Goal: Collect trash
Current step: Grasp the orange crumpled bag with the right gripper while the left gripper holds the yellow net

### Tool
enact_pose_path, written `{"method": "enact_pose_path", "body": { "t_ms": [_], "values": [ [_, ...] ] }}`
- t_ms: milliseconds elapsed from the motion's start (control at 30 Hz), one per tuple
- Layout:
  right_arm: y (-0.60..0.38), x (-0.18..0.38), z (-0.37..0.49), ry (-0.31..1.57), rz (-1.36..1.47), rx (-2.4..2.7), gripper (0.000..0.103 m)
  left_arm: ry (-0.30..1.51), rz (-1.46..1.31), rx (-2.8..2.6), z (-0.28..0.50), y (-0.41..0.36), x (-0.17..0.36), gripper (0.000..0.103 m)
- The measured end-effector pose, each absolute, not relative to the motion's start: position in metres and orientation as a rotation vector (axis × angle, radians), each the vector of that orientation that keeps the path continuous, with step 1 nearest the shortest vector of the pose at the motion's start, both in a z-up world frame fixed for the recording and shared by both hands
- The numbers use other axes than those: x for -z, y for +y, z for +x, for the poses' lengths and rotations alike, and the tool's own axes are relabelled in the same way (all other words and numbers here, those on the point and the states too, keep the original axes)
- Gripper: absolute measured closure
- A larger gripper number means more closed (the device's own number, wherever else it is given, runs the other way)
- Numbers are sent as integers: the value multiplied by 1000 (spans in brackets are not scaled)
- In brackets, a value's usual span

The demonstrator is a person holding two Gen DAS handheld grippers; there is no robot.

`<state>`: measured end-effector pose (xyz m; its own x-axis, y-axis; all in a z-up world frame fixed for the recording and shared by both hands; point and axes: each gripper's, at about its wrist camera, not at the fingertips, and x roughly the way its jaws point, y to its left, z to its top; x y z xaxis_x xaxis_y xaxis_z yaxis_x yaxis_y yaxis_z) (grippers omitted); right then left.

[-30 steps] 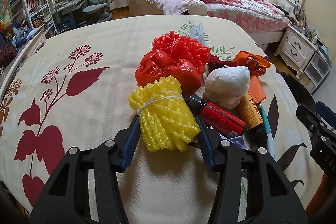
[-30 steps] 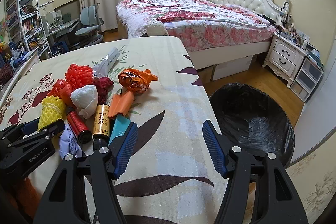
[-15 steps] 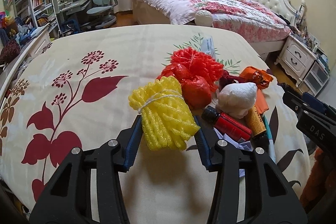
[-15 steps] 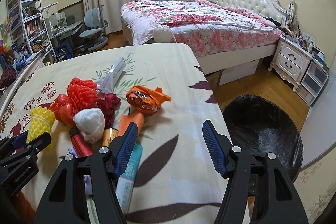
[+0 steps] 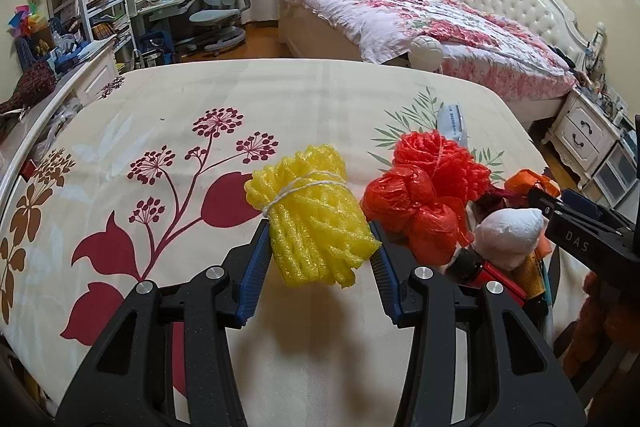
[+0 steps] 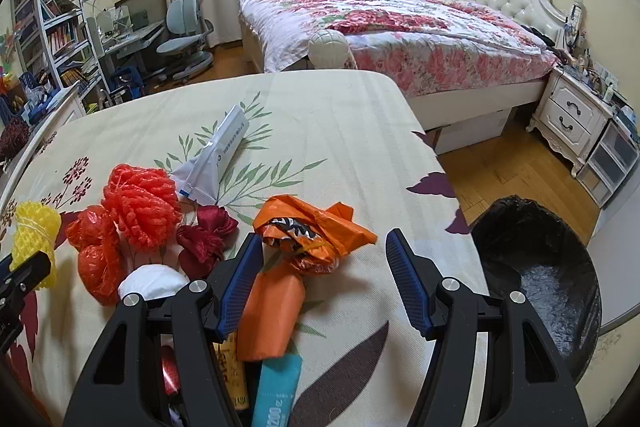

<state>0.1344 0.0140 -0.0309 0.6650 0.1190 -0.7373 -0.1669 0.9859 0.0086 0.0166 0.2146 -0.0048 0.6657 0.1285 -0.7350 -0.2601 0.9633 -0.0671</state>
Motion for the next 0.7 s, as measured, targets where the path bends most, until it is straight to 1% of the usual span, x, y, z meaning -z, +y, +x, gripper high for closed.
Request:
{"method": "enact_pose_path", "body": {
  "t_ms": [100, 133, 233, 333, 700],
  "values": [
    [15, 35, 140, 842, -55, -163, 40, 817, -181, -227, 21, 219, 6, 57],
    [16, 36, 141, 847, -48, -169, 46, 817, -182, -228, 22, 220, 6, 57],
    [15, 36, 143, 857, -29, -192, 55, 815, -181, -227, 23, 221, 6, 57],
    [13, 34, 142, 853, -24, -199, 59, 809, -176, -224, 25, 220, 4, 57],
    [-26, 17, 117, 804, 22, -145, 60, 780, -144, -159, 31, 183, -12, 57]
  ]
}}
